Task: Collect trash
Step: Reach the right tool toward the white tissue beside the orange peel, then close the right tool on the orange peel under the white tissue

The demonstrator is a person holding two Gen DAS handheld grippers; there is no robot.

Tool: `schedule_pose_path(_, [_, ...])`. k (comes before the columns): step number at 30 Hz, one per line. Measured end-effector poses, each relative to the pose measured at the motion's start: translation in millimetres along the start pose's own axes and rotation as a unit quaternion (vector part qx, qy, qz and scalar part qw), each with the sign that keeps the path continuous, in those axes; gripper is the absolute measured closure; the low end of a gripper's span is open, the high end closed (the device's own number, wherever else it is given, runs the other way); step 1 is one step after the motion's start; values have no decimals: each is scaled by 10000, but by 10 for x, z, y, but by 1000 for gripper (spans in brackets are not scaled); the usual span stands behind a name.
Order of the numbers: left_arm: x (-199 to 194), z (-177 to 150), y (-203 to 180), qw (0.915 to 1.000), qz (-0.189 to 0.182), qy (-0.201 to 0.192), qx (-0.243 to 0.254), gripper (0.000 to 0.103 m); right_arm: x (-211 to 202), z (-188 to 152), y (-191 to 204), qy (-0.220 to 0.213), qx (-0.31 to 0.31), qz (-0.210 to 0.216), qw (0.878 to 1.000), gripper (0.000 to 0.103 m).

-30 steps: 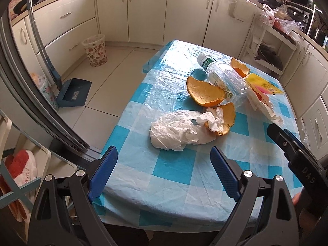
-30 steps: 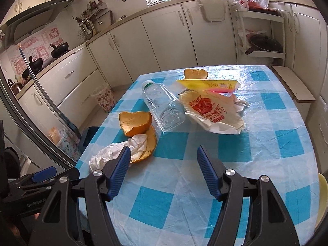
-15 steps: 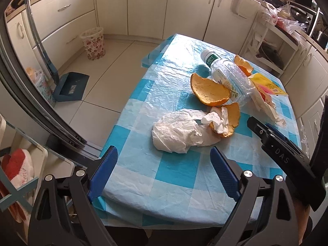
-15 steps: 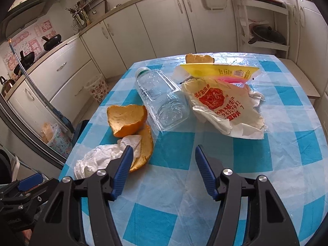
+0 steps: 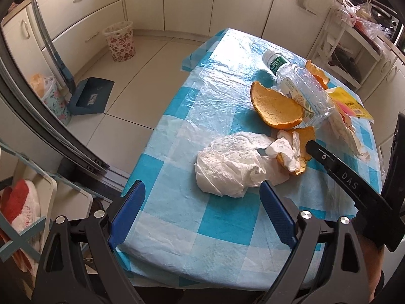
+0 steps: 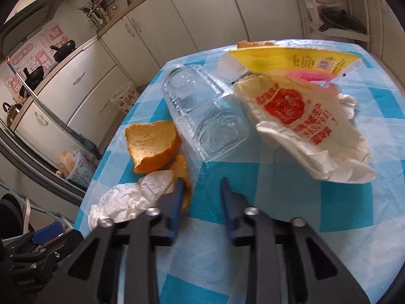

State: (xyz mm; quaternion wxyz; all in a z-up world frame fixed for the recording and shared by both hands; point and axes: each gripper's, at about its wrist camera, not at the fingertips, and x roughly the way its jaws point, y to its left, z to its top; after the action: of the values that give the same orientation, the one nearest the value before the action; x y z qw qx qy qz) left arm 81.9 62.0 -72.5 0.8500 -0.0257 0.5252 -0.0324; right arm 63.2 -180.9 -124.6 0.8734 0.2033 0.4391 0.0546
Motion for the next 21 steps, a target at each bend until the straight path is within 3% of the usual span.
schedule_pose_path(4, [4,-1,15,10000,52,-21,-17,15,-67,-41,73,43,-198,64,9998,98])
schedule_pose_path(11, [-48,-28,-99,9999,-46,-89,84,15,-455,-102,-116,-61,-346,-66,9994,98])
schedule_pose_path(17, [-168,-139,-560,9950,-396,-310,862,15,-618,-202,-227,172,-550,78,9983,98])
schedule_pose_path(21, [-141,-233,-915,9885,-452,-224,1424,15,-674,-270,-256,339,-594,328,9971,98])
